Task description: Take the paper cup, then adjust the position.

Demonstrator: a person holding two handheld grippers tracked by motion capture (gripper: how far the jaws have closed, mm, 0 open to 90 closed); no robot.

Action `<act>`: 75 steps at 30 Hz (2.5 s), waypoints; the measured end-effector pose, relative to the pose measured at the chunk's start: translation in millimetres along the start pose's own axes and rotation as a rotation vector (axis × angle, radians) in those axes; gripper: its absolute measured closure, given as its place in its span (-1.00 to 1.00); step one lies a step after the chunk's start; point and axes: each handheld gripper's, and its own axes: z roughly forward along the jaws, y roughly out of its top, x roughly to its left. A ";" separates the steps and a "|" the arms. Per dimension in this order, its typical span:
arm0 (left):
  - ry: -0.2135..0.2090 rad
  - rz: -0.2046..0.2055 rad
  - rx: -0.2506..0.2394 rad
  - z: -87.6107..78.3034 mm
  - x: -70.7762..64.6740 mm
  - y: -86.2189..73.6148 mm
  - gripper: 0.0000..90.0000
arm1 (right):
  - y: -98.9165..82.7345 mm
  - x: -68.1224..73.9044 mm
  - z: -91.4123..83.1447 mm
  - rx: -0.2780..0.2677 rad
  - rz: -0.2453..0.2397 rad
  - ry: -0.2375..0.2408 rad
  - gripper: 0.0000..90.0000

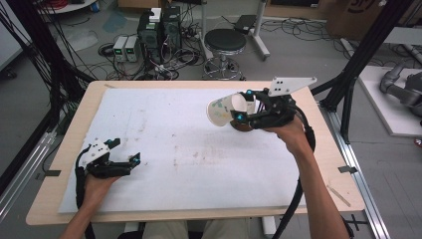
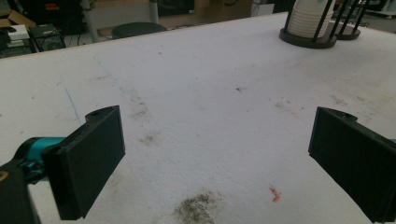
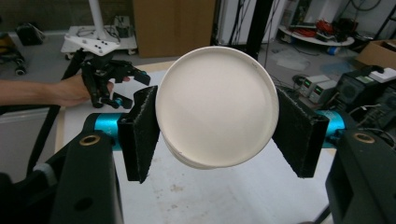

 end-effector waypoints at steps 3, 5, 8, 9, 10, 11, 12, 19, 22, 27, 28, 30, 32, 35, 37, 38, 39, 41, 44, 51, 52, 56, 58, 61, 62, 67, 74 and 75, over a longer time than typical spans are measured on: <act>0.000 -0.001 -0.001 0.0 0.1 0.0 -0.92 | -5.9 3.0 3.6 0.012 -0.008 -0.003 -0.18; 0.000 0.001 -0.003 -0.1 -0.2 -0.1 -0.92 | -13.4 5.0 5.5 -0.025 -0.008 0.016 -0.17; 0.001 0.000 -0.004 -0.2 -0.3 -0.1 -0.92 | -25.3 6.8 11.4 -0.028 0.005 0.015 -0.17; 0.000 0.000 -0.004 -0.1 -0.1 -0.1 -0.92 | -27.9 7.7 12.8 -0.034 0.011 0.023 -0.17; -0.001 0.000 -0.004 -0.2 -0.1 -0.1 -0.92 | -31.2 9.0 14.8 -0.035 0.012 0.021 -0.18; 0.000 0.000 -0.004 -0.2 -0.1 -0.1 -0.92 | -32.9 9.8 16.1 -0.038 0.011 0.026 -0.18; 0.000 0.001 -0.003 -0.1 -0.1 -0.1 -0.92 | -35.0 10.7 17.6 -0.042 0.011 0.032 -0.17; 0.000 0.001 -0.003 0.0 -0.4 -0.1 -0.92 | -41.6 20.5 28.2 -0.082 0.006 0.057 -0.18; -0.001 0.002 -0.001 -0.2 -0.6 -0.1 -0.92 | -44.0 24.0 32.1 -0.100 0.004 0.063 -0.18; 0.000 0.002 -0.002 0.0 -0.7 -0.2 -0.92 | -48.9 26.3 37.2 -0.107 0.015 0.078 -0.17; 0.000 0.000 -0.003 0.0 -0.7 -0.2 -0.92 | -49.2 25.9 38.3 -0.099 0.015 0.074 -0.17; 0.000 0.002 -0.002 0.0 -0.6 -0.2 -0.92 | -50.0 25.6 39.2 -0.089 0.018 0.078 -0.18; -0.001 0.003 -0.002 0.0 -0.7 -0.1 -0.92 | -51.0 25.4 39.7 -0.098 0.024 0.082 -0.18; 0.000 0.001 -0.002 0.1 -0.3 -0.1 -0.92 | -52.7 24.7 41.2 -0.098 0.025 0.084 -0.18; 0.000 0.000 -0.002 -0.1 -0.1 -0.1 -0.92 | -53.0 24.4 42.1 -0.098 0.025 0.082 -0.18; 0.000 0.000 -0.003 0.0 -0.1 -0.1 -0.92 | -53.0 24.7 42.7 -0.098 0.030 0.083 -0.18; 0.000 0.001 -0.002 0.0 -0.1 -0.1 -0.92 | -52.9 24.6 43.0 -0.097 0.028 0.083 -0.18; -0.002 -0.001 0.002 0.2 0.0 0.2 -0.92 | -53.2 24.5 44.9 -0.094 0.027 0.088 -0.18; -0.003 -0.002 0.002 0.2 0.1 0.2 -0.92 | -53.4 24.0 46.1 -0.097 0.025 0.090 -0.18; -0.013 -0.008 -0.007 -0.3 1.3 0.2 -0.92 | -53.8 24.0 48.3 -0.090 0.026 0.097 -0.17; -0.018 -0.010 -0.008 -0.3 1.4 0.2 -0.92 | -54.0 23.6 48.3 -0.092 0.029 0.097 -0.18; -0.080 -0.020 -0.004 -0.5 2.6 3.4 -0.92 | -54.2 22.4 48.0 -0.096 0.029 0.099 -0.18; -0.100 -0.022 -0.016 -1.5 3.0 7.4 -0.92 | -54.2 22.0 47.9 -0.095 0.025 0.098 -0.18; -0.146 -0.022 -0.041 -3.8 4.6 15.2 -0.92 | -54.3 21.8 48.0 -0.096 0.024 0.101 -0.18; -0.174 -0.019 -0.047 -4.5 6.2 18.8 -0.92 | -54.2 21.8 48.2 -0.097 0.025 0.103 -0.17; -0.275 -0.020 -0.065 -6.5 11.9 36.0 -0.92 | -53.8 21.8 48.4 -0.099 0.022 0.115 -0.18; -0.392 0.025 -0.074 -2.5 10.2 63.9 -0.92 | -52.6 22.3 48.1 -0.108 0.028 0.135 -0.17; -0.410 0.029 -0.074 -1.3 9.4 67.3 -0.92 | -52.4 22.4 48.4 -0.109 0.027 0.142 -0.18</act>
